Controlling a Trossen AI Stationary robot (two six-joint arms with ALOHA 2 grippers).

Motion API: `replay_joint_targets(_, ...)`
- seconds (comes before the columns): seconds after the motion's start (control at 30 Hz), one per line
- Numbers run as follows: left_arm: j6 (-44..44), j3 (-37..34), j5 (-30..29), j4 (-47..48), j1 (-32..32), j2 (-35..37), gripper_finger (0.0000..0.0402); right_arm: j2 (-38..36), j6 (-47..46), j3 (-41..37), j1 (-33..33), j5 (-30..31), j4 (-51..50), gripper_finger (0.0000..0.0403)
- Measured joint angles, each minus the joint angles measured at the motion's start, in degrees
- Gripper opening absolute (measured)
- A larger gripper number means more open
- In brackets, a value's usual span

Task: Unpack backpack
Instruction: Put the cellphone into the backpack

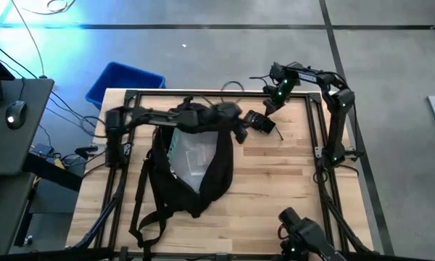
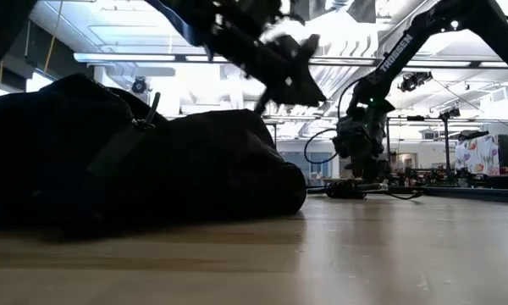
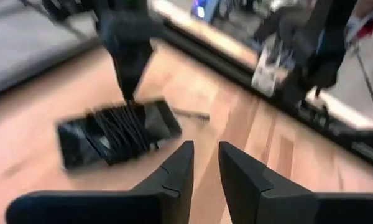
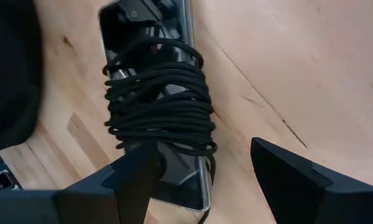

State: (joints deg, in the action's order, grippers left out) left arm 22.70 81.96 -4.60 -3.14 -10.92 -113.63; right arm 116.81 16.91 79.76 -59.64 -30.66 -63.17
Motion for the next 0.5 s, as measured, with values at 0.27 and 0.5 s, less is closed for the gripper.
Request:
replay_joint_targets(0.27, 1.35, 4.21, 3.43, 4.27, -0.51, -10.22, 0.0039, -1.53, -0.98, -11.71, 3.18, -6.18, 6.02, 0.0243)
replay_joint_targets(0.5, 1.68, 4.25, 5.88, 4.48, -0.81, -14.53, 0.0038, -5.32, -9.32, -16.58, 7.64, -7.73, 12.74, 0.0243)
